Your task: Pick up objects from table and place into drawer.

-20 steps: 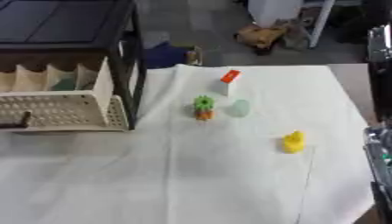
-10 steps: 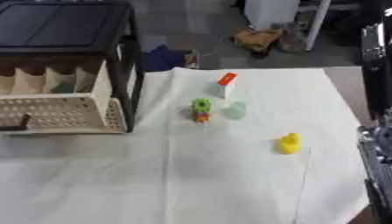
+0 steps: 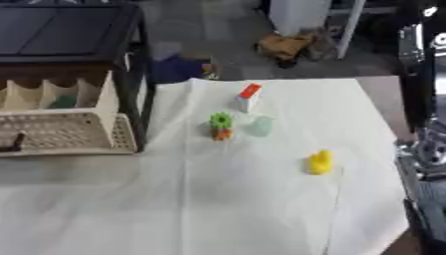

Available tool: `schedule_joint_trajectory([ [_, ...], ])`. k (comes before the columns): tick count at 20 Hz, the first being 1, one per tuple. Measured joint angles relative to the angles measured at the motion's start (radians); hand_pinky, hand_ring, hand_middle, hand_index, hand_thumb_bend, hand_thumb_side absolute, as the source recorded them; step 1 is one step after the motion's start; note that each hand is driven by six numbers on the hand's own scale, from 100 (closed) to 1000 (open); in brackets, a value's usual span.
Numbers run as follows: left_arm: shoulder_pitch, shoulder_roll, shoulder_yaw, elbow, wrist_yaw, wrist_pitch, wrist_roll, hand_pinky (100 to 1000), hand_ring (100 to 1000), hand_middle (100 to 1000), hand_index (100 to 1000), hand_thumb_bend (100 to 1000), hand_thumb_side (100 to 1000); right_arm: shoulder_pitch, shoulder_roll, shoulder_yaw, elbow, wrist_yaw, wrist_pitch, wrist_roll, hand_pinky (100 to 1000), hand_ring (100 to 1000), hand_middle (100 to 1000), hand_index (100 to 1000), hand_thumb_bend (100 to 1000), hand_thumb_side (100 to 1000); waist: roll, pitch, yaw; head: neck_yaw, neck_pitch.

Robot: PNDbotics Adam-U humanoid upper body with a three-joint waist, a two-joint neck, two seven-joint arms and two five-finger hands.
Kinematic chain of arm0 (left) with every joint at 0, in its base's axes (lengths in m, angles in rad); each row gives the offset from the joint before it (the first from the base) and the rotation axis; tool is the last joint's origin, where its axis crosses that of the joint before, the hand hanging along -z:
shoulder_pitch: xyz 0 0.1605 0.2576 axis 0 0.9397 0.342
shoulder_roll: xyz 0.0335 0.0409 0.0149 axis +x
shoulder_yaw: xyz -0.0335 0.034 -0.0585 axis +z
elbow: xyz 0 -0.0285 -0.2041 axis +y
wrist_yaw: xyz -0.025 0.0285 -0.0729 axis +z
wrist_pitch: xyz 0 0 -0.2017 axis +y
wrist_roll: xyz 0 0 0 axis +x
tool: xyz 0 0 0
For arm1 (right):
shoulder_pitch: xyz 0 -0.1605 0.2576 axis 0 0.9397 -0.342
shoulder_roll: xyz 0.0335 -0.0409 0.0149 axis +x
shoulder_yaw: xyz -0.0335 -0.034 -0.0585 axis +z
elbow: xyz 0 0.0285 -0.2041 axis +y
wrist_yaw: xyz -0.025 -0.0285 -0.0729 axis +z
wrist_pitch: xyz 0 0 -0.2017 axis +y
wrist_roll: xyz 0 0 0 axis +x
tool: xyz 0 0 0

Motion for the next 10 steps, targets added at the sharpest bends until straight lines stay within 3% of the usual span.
schedule_joint_trajectory([
  [3, -0.005, -0.042, 0.026, 0.000, 0.115, 0.021, 0.101, 100, 100, 100, 593, 100, 1000, -0.021, -0.028, 0.009, 0.001, 0.027, 0.031, -0.002, 681, 585, 571, 850, 398, 1000, -0.002, -0.003, 0.003, -0.009, 0.001],
  [4, -0.005, -0.056, 0.034, 0.000, 0.149, 0.024, 0.131, 100, 100, 100, 596, 100, 1000, -0.029, -0.040, 0.012, 0.005, 0.039, 0.043, -0.001, 681, 585, 569, 849, 330, 1000, -0.002, -0.005, 0.003, -0.011, 0.004],
  [5, -0.005, -0.068, 0.041, 0.000, 0.178, 0.026, 0.158, 100, 100, 100, 602, 100, 1000, -0.037, -0.052, 0.016, 0.012, 0.052, 0.054, 0.000, 682, 587, 572, 848, 411, 1000, -0.002, -0.006, 0.004, -0.013, 0.007],
  [7, -0.004, -0.090, 0.056, 0.000, 0.222, 0.026, 0.205, 100, 100, 100, 618, 100, 1000, -0.059, -0.081, 0.025, 0.042, 0.081, 0.076, 0.008, 683, 588, 573, 846, 412, 1000, -0.002, -0.008, 0.007, -0.018, 0.011],
  [10, 0.015, -0.112, 0.065, 0.000, 0.262, 0.023, 0.241, 156, 100, 198, 660, 100, 1000, -0.096, -0.127, 0.041, 0.106, 0.133, 0.102, 0.034, 686, 592, 576, 842, 427, 1000, -0.001, -0.014, 0.009, -0.022, 0.018],
])
